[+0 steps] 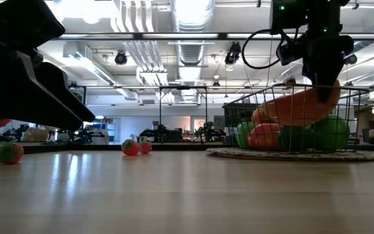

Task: Build produce basket
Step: Put the watermelon into the gold wire basket

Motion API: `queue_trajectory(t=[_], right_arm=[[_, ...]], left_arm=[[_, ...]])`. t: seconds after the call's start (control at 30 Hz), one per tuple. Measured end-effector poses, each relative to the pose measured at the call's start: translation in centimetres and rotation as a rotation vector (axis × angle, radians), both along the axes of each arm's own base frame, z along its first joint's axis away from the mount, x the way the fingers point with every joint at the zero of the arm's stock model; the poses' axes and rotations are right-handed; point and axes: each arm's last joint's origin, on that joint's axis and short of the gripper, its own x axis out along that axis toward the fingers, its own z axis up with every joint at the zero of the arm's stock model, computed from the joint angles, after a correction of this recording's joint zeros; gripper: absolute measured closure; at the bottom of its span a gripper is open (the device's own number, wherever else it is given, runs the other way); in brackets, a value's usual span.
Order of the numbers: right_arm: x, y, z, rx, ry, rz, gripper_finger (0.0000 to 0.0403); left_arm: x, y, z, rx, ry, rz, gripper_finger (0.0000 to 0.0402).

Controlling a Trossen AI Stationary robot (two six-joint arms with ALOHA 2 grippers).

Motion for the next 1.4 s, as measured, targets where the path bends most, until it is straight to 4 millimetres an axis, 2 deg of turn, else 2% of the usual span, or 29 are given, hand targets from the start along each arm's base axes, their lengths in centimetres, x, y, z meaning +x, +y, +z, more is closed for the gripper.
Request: queue_trajectory(t=[0.2,0.37,0.83,1.1,1.4], right_arm=[[0.0,0.0,1.1,0.016,-0.007,-0.032,0.0172],[0.5,0.0,2.5,0.022,-0.077,-0.034,0.0197],[0.4,-0.1,1.2,0.003,-0.059,-0.049,0.0383],[0.5,-0.1,1.1,-0.013,-0.08,-0.05,0.0385],[0.7,0.0,2.9,0.022,-0.141,-0.088,0.0375]], left_arm=[[0.0,0.0,0.0,0.0,0.0,0.0,0.0015],[0.0,0.0,0.0,0.0,0.0,0.0,0.0015],[0.0,0.0,0.0,-0.001,0.0,0.0,0.0015],[0.0,0.0,0.0,-0.001,0.0,0.0,0.0015],[-0.1,0.0,0.7,-0.033,-0.006,-0.017,0.0015]])
